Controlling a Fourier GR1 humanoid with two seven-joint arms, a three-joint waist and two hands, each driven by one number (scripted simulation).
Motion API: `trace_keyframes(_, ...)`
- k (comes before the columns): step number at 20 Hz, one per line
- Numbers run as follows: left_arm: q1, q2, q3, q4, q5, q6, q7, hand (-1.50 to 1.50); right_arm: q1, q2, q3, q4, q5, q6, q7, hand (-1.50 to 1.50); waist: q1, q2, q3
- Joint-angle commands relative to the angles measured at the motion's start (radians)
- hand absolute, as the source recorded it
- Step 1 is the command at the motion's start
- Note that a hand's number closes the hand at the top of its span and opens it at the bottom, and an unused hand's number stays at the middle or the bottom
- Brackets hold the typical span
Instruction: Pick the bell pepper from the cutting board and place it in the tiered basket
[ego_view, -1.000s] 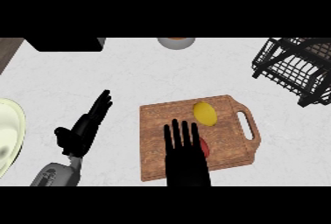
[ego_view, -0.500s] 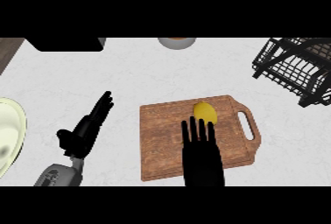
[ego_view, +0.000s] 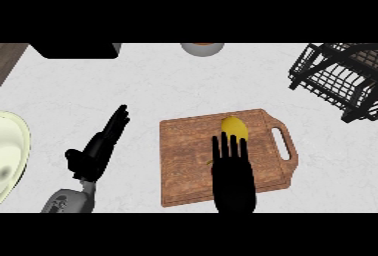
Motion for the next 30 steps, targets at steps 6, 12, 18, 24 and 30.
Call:
trace_keyframes(6,0.01,-0.01,0.016,-0.097,-0.023,0.003,0.099,0.0,-0.067,0.034,-0.051,0.152,0.013,-0.215,-0.193,1.5,0.006,0.0,0.0)
trace_keyframes(12,0.01,-0.061,0.034,-0.003,-0.054,-0.029,0.012,0.0,0.042,0.059,0.034,0.108,0.103,-0.265,-0.191,1.5,-0.001,0.0,0.0)
trace_keyframes(18,0.025,-0.038,0.066,-0.041,-0.043,-0.031,0.037,0.0,0.128,-0.182,-0.277,-0.047,-0.029,-0.275,-0.256,1.5,-0.044,-0.005,0.002)
trace_keyframes(24,0.05,-0.017,0.128,-0.023,-0.025,-0.005,0.014,0.0,0.226,-0.354,-0.742,0.035,-0.231,-0.316,-0.232,1.5,-0.143,0.002,0.007)
trace_keyframes(30,0.1,-0.035,0.09,-0.044,-0.043,-0.008,0.007,0.0,0.206,-0.468,-1.119,0.013,-0.625,-0.33,-0.455,1.5,-0.102,-0.019,0.005)
